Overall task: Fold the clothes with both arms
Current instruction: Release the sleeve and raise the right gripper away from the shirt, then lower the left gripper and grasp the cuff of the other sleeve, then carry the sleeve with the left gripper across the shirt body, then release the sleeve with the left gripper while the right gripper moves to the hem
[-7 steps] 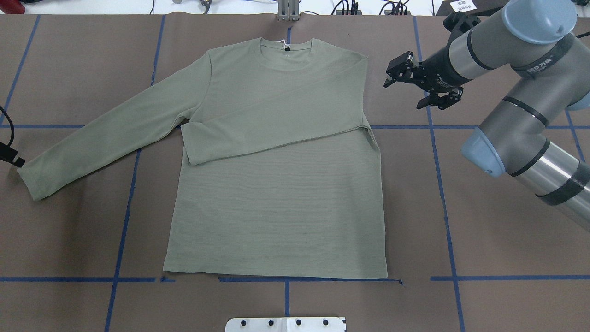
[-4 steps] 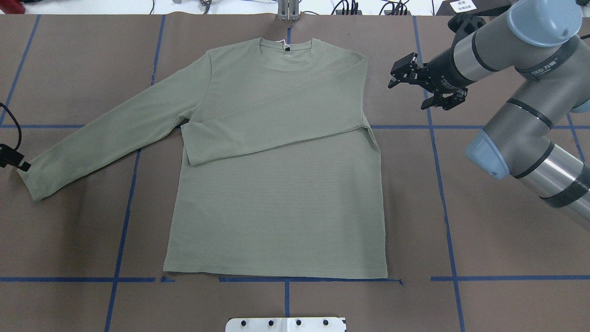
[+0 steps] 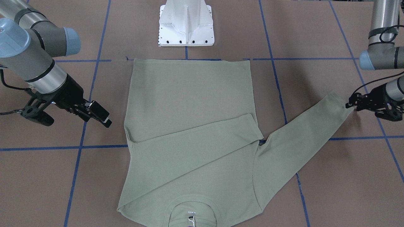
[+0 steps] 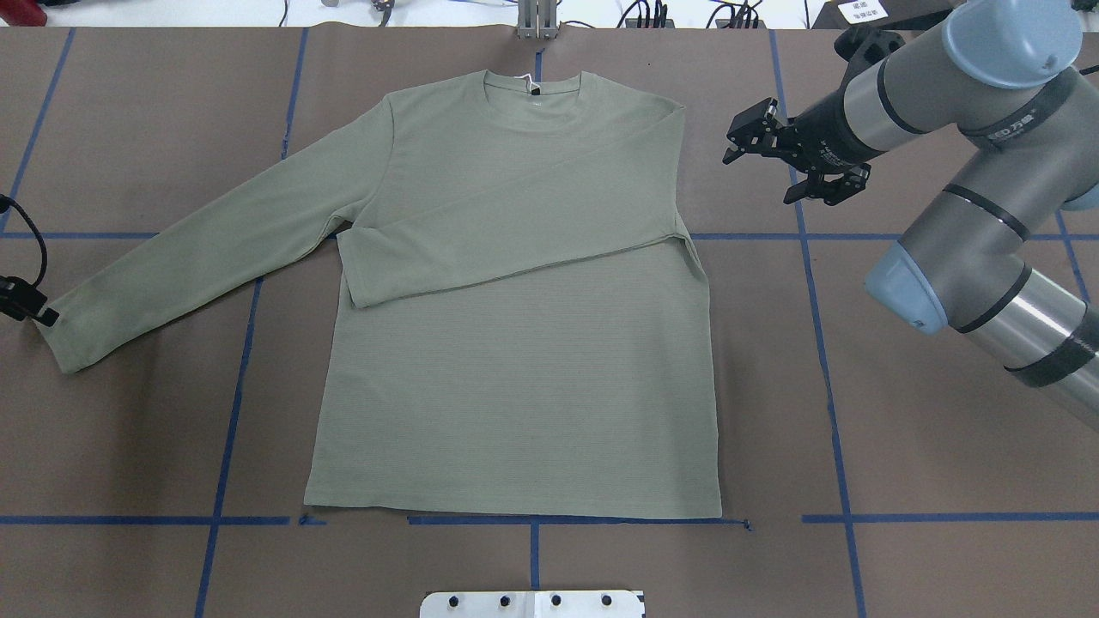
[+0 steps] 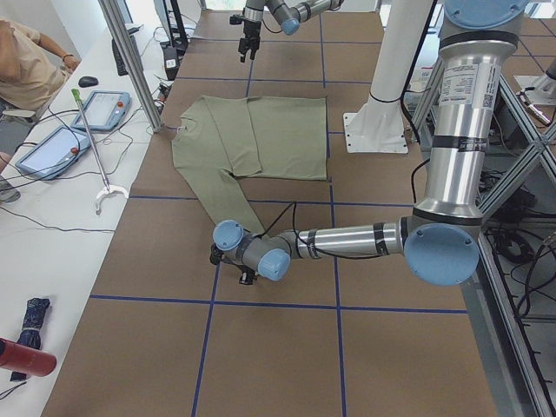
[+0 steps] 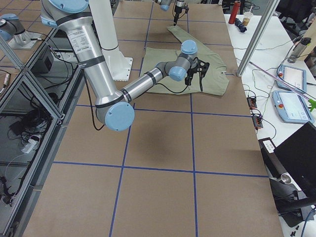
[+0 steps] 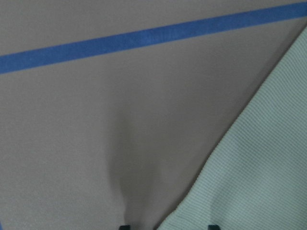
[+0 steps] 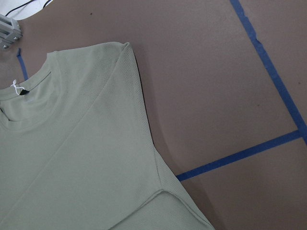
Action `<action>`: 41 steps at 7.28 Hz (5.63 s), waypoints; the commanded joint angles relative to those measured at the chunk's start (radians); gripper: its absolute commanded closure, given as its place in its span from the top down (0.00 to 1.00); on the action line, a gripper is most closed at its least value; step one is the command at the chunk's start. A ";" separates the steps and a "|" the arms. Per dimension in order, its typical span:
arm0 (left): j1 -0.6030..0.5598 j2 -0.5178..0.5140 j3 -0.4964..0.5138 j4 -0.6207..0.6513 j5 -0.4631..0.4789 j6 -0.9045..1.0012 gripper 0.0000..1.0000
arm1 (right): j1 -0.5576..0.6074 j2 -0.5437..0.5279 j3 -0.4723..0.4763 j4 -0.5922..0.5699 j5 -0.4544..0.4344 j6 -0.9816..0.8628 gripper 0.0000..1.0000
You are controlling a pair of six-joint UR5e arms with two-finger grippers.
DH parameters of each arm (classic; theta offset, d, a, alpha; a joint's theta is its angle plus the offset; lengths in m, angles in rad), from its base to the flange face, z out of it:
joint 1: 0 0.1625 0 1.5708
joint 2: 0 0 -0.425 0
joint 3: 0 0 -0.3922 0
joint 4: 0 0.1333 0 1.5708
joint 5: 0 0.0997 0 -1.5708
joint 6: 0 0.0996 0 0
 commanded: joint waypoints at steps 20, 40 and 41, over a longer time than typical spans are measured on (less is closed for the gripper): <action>0.633 -1.063 0.277 -0.256 0.623 -1.233 0.27 | 0.257 -0.327 0.032 0.003 0.136 -0.466 1.00; 0.440 -0.364 -0.515 -0.121 0.364 -1.243 0.69 | -0.835 -0.300 0.371 -0.264 -0.721 0.708 0.76; 0.442 -0.364 -0.515 -0.121 0.364 -1.243 0.69 | -0.835 -0.300 0.372 -0.265 -0.720 0.706 0.70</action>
